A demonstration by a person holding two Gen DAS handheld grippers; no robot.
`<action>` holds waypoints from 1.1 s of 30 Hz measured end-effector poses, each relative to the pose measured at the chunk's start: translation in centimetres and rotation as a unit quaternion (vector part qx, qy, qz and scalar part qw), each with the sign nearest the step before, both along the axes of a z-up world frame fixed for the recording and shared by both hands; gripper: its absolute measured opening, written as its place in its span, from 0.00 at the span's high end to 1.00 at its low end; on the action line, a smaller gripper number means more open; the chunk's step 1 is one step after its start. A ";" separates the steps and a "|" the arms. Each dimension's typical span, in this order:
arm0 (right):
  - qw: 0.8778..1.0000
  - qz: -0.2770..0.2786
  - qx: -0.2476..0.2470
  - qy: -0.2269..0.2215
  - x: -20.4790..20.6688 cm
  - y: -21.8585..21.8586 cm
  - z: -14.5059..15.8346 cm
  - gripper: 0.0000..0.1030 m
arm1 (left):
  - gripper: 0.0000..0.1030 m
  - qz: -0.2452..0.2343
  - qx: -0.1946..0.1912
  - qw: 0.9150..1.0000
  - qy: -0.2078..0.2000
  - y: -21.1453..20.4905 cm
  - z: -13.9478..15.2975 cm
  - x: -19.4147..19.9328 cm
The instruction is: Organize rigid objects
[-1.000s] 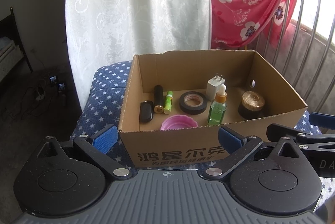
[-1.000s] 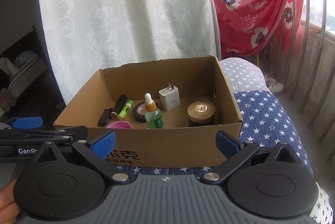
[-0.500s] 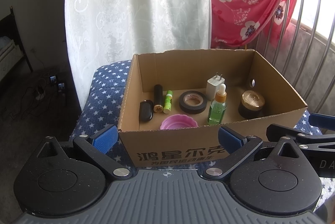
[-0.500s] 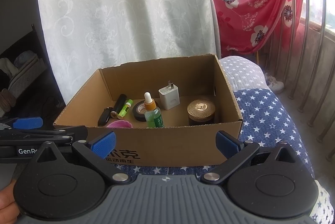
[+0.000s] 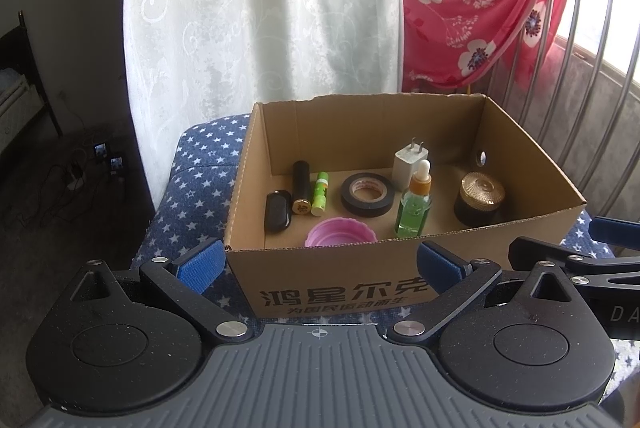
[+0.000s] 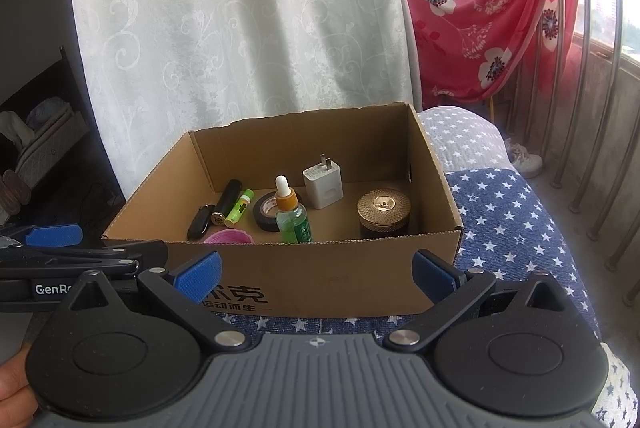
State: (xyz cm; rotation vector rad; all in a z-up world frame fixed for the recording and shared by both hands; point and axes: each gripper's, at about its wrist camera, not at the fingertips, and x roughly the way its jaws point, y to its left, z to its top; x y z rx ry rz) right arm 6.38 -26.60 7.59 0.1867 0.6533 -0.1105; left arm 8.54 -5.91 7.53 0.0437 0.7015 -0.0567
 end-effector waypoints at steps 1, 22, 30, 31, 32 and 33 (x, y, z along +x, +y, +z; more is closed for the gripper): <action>1.000 0.000 0.000 0.000 0.0 0.0 0.0 0.00 | 0.00 0.000 0.000 1.000 0.000 0.0 0.0 0.0; 1.000 0.001 0.001 0.000 0.1 0.1 0.1 0.00 | 0.00 0.000 -0.001 1.000 -0.001 0.1 0.1 -0.1; 1.000 0.001 0.001 0.000 0.1 0.1 0.1 0.00 | 0.00 0.000 -0.001 1.000 -0.001 0.1 0.2 -0.1; 1.000 0.001 0.001 0.000 0.1 0.1 0.1 0.00 | 0.00 0.000 -0.001 1.000 -0.001 0.1 0.2 -0.1; 1.000 0.001 0.001 0.001 0.1 0.1 0.1 0.00 | 0.00 0.000 -0.001 1.000 -0.001 0.2 0.1 -0.1; 1.000 0.001 0.001 0.000 0.1 0.1 0.1 0.00 | 0.00 0.000 -0.001 1.000 -0.001 0.2 0.1 -0.1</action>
